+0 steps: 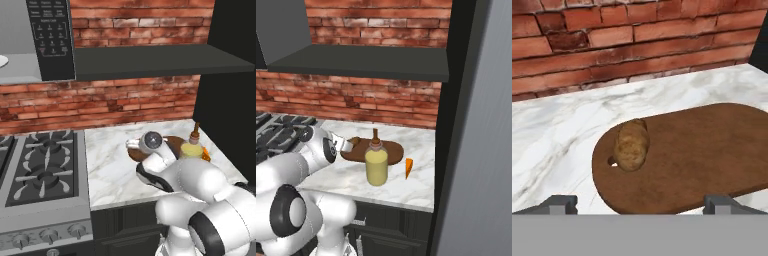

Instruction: Retrieve the reheated potato from the microwave, then place the potato, cheese, and condiment on the cutting board.

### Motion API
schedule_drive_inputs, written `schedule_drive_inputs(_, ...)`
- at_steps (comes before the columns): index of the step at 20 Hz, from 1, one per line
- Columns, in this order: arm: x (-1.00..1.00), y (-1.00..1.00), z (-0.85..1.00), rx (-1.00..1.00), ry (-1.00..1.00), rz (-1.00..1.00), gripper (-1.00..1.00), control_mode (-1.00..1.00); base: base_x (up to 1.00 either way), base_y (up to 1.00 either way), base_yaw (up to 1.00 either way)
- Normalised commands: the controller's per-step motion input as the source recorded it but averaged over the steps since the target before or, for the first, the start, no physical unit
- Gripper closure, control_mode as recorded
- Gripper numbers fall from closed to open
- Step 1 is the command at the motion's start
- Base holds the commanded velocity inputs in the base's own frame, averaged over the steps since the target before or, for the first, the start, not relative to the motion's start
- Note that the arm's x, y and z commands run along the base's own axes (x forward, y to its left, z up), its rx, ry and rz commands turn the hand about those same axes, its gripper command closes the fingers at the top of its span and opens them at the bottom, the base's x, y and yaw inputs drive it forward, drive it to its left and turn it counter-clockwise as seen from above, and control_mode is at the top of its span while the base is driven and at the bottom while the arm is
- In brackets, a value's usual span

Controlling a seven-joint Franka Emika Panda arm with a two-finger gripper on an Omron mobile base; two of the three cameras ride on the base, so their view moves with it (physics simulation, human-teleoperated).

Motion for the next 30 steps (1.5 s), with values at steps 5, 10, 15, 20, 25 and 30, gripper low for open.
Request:
schedule_drive_inputs(5,-0.41,0.00,0.57,0.01,0.14,-0.01,-1.00,-1.00,0.00,0.00,0.00)
schedule_drive_inputs(10,-0.43,0.00,0.54,0.00,0.23,-0.02,-1.00,-1.00,0.00,0.00,0.00)
schedule_drive_inputs(15,-0.43,0.00,0.41,0.00,0.26,-0.05,-1.00,-1.00,0.00,0.00,0.00)
schedule_drive_inputs(20,-0.36,-0.09,0.15,0.00,0.13,-0.01,-1.00,-1.00,0.00,0.00,0.00)
schedule_drive_inputs(25,-0.34,-0.16,-0.06,-0.03,-0.02,-0.07,-1.00,-1.00,0.00,0.00,0.00)
schedule_drive_inputs(30,-0.37,-0.30,0.04,0.02,-0.06,-0.17,-1.00,-1.00,0.00,0.00,0.00)
